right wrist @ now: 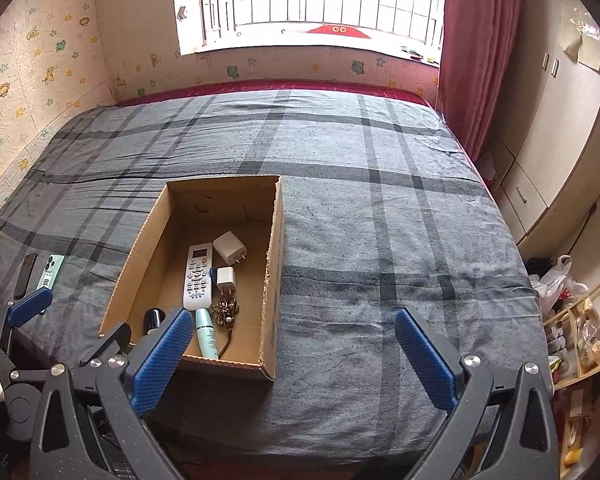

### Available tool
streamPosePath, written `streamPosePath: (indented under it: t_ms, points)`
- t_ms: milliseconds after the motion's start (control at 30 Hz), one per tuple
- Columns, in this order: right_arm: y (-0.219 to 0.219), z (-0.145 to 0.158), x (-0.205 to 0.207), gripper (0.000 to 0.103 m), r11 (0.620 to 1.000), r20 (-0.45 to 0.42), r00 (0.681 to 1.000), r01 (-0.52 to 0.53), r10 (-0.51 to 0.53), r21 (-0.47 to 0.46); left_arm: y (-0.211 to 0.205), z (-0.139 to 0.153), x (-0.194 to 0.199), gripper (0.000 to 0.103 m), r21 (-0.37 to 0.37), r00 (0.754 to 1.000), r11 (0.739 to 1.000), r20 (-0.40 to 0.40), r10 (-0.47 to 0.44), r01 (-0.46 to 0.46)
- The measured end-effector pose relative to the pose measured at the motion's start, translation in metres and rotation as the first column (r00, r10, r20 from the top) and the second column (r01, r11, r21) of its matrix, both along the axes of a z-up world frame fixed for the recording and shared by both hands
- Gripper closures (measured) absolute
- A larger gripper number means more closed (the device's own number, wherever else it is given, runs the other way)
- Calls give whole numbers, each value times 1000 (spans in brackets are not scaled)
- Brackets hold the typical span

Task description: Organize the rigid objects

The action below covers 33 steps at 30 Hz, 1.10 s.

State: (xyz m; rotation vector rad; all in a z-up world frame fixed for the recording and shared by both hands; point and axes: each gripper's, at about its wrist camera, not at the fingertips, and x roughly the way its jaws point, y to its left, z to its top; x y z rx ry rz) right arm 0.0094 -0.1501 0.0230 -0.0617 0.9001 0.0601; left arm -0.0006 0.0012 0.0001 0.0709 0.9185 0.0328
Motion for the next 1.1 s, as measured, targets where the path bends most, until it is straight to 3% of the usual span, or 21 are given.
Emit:
streamPosePath:
  t_ms: [1100]
  points:
    - [4,16,-14,0,1000,30,999,-23,23,-12,-13,13,-13,0,10,998,999,47,-33,33]
